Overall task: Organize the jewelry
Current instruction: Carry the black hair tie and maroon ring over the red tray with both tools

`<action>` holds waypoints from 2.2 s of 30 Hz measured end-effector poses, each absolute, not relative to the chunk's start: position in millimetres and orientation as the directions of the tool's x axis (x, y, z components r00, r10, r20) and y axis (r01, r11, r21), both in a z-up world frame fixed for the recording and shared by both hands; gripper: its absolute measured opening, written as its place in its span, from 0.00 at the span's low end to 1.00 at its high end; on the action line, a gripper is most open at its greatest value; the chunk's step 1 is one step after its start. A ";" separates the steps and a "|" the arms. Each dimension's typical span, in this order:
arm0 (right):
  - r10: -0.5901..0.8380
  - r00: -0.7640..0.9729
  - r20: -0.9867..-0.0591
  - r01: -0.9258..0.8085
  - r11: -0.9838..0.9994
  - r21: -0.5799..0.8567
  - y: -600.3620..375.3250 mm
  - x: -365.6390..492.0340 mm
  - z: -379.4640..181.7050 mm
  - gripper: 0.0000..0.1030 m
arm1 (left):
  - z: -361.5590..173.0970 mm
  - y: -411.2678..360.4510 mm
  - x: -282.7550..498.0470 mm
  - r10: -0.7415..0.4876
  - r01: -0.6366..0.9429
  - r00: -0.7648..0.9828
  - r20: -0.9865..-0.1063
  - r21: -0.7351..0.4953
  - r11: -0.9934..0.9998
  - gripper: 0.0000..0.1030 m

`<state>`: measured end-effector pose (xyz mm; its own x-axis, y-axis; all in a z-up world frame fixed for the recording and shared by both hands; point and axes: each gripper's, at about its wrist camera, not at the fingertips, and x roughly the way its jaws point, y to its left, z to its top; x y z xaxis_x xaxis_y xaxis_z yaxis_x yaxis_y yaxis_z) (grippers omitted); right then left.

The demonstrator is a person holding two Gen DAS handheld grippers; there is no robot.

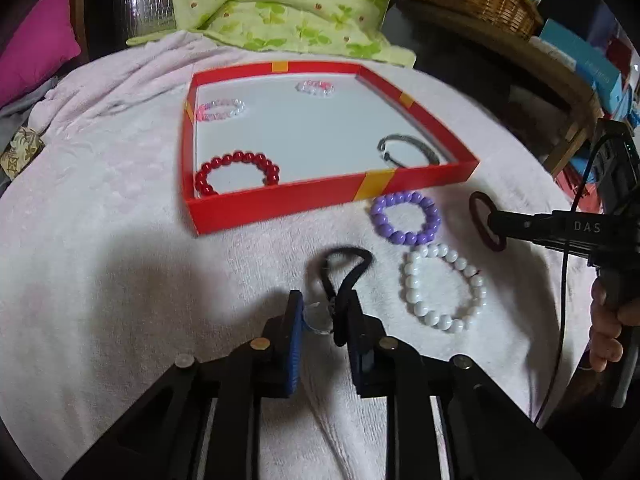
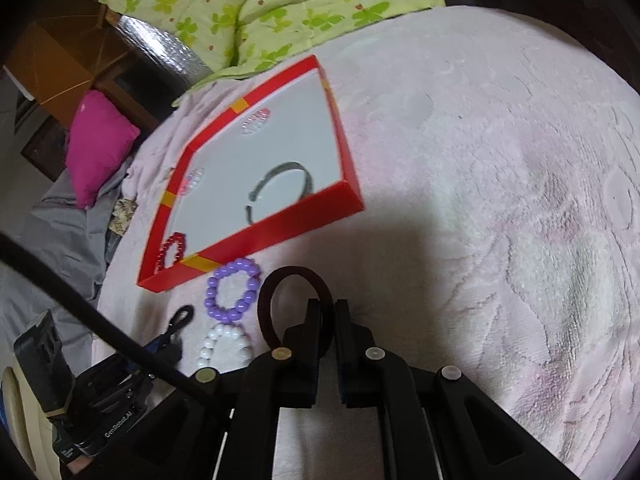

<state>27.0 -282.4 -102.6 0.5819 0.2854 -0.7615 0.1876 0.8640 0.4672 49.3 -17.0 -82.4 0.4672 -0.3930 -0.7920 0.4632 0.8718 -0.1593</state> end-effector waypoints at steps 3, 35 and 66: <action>0.303 0.606 -0.735 0.152 0.864 0.481 -275.8 24.0 -94.1 0.07 | -72.3 -12.0 44.2 -0.418 0.465 0.485 -0.768 -0.179 0.867 0.18; 0.303 0.766 -0.567 0.045 0.854 0.518 -230.1 44.5 -62.8 0.07 | -29.8 5.5 72.3 -0.419 0.354 0.667 -0.616 -0.232 0.906 0.18; 0.265 0.703 -0.659 0.200 0.816 0.542 -243.3 172.0 -79.6 0.07 | -54.0 -36.6 161.5 -0.395 0.348 0.592 -0.703 -0.220 0.912 0.18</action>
